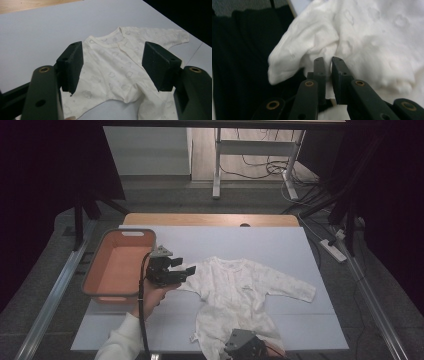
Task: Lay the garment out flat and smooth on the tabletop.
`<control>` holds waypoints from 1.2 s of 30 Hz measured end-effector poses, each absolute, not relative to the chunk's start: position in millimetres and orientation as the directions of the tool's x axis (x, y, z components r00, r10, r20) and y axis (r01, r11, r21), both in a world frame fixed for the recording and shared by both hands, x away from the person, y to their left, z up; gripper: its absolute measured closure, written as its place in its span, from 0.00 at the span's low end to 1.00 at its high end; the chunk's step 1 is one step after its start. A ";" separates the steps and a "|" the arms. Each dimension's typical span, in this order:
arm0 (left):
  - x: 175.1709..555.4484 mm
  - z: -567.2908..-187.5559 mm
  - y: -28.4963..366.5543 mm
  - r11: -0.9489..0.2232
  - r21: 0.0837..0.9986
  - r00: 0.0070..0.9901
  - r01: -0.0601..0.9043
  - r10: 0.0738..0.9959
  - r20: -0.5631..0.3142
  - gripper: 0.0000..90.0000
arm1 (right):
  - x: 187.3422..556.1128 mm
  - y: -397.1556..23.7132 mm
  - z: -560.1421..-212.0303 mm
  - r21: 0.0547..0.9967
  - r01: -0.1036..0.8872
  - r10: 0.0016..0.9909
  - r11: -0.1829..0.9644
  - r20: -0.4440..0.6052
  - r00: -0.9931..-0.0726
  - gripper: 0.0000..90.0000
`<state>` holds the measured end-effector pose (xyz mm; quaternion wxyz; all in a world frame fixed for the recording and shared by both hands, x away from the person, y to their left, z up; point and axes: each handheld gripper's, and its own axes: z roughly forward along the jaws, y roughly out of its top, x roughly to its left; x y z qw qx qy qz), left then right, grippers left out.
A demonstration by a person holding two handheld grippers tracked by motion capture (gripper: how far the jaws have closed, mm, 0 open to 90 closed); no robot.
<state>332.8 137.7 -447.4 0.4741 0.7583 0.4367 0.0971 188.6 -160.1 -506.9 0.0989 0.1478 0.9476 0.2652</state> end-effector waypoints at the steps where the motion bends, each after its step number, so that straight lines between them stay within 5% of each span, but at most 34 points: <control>1: 332.9 -447.3 138.5 -0.167 0.804 0.599 0.571 0.755 -0.268 0.37 | 185.9 -165.1 -504.8 0.533 0.227 0.332 0.815 -0.110 -0.937 0.92; 6: 332.8 -446.9 137.5 -0.170 0.804 0.601 0.570 0.754 -0.266 0.38 | 177.3 -187.9 -495.8 0.566 0.245 0.352 0.787 -0.087 -0.932 0.90; 12: 333.5 -446.9 133.4 -0.177 0.804 0.607 0.568 0.750 -0.264 0.37 | 177.1 -179.1 -493.4 0.626 0.235 0.366 0.744 -0.087 -0.926 0.66; 17: 333.9 -448.4 133.7 -0.176 0.801 0.604 0.572 0.752 -0.266 0.37 | 184.6 -155.8 -496.5 0.639 0.206 0.345 0.741 -0.099 -0.933 0.58; 29: 331.9 -448.8 137.0 -0.172 0.801 0.599 0.574 0.755 -0.267 0.37 | 226.5 -99.3 -508.3 0.630 0.246 0.346 0.737 -0.038 -0.938 0.50; 36: 329.6 -447.1 143.1 -0.157 0.806 0.590 0.572 0.761 -0.271 0.37 | 214.9 -85.1 -516.1 0.598 0.197 0.272 0.777 -0.037 -0.962 0.51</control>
